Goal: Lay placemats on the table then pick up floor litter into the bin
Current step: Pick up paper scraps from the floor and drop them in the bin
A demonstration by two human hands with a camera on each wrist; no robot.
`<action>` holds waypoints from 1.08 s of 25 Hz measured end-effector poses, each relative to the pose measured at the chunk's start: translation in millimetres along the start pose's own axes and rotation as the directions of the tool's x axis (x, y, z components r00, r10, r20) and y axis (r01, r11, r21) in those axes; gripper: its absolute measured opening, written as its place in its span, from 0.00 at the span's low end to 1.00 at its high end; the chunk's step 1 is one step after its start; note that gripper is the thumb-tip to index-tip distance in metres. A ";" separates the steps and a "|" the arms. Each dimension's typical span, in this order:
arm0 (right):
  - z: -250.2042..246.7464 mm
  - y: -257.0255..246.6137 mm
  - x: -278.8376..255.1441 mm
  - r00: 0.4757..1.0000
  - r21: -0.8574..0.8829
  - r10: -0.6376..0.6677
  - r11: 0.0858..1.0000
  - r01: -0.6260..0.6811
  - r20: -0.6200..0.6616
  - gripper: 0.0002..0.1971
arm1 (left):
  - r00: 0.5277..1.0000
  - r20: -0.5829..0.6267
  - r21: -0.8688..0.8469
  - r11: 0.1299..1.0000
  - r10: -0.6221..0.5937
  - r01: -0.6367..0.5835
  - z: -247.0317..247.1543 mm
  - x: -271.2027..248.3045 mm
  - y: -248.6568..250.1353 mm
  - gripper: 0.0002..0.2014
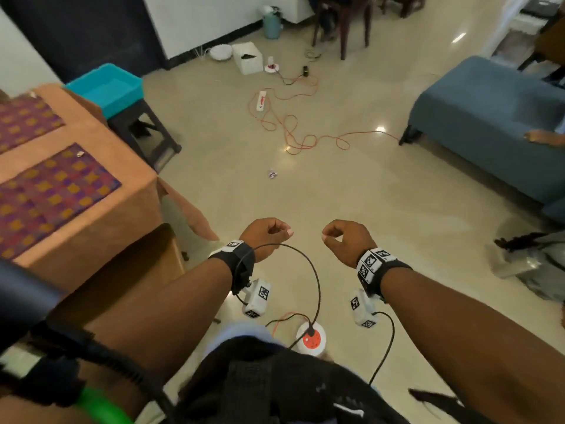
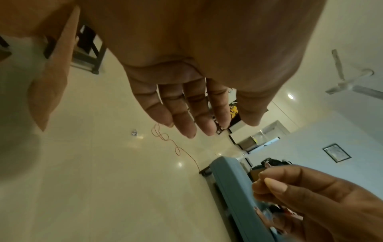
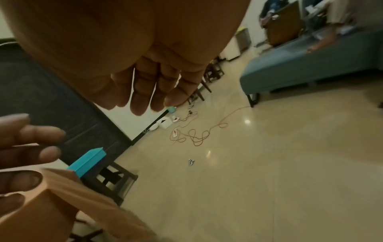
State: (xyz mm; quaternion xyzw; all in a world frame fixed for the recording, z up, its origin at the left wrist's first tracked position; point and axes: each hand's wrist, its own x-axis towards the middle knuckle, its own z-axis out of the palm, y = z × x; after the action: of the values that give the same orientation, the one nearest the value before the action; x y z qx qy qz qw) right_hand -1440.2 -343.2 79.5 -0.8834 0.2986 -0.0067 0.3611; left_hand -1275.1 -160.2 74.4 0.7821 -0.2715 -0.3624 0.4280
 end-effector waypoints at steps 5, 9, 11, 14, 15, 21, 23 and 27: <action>-33.8 -6.3 127.1 0.988 -0.020 -0.120 0.992 0.123 0.093 0.05 | 0.993 -0.090 0.020 0.997 -0.072 0.074 -23.7 77.8 18.0 0.11; -39.1 -10.7 229.3 0.969 -0.035 -0.200 0.978 0.207 0.144 0.06 | 0.985 -0.132 -0.036 0.994 -0.110 0.106 -52.9 174.5 20.3 0.11; -47.9 -14.9 291.6 0.974 -0.048 -0.179 0.981 0.187 0.137 0.06 | 0.988 -0.107 -0.044 0.994 -0.109 0.105 -75.1 232.4 28.2 0.11; -69.0 -31.1 364.0 0.980 -0.098 -0.132 0.984 0.148 0.151 0.04 | 0.988 -0.069 -0.050 0.989 -0.141 0.137 -115.1 303.2 44.5 0.10; -75.9 -41.4 394.4 0.977 -0.126 -0.142 0.979 0.163 0.161 0.04 | 0.989 -0.064 -0.048 0.990 -0.133 0.130 -132.9 328.2 52.3 0.10; -85.5 -71.3 540.8 0.951 -0.231 -0.129 0.953 0.198 0.280 0.09 | 0.976 -0.119 -0.036 0.983 -0.181 0.178 -208.7 437.1 74.1 0.09; -83.1 -72.4 592.4 0.925 -0.268 -0.136 0.933 0.240 0.356 0.10 | 0.963 -0.137 -0.024 0.973 -0.231 0.229 -225.7 474.5 71.9 0.10; -63.3 -64.5 705.1 0.891 -0.263 -0.088 0.938 0.224 0.446 0.08 | 0.919 -0.153 0.014 0.929 -0.364 0.370 -248.7 557.5 52.6 0.10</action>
State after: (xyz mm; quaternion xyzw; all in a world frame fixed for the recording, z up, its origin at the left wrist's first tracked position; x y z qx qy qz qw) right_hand -841.6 -722.6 24.0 -0.9298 0.1365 0.2043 0.2741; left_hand -753.5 -478.0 25.8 0.8529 -0.0954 -0.3712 0.3545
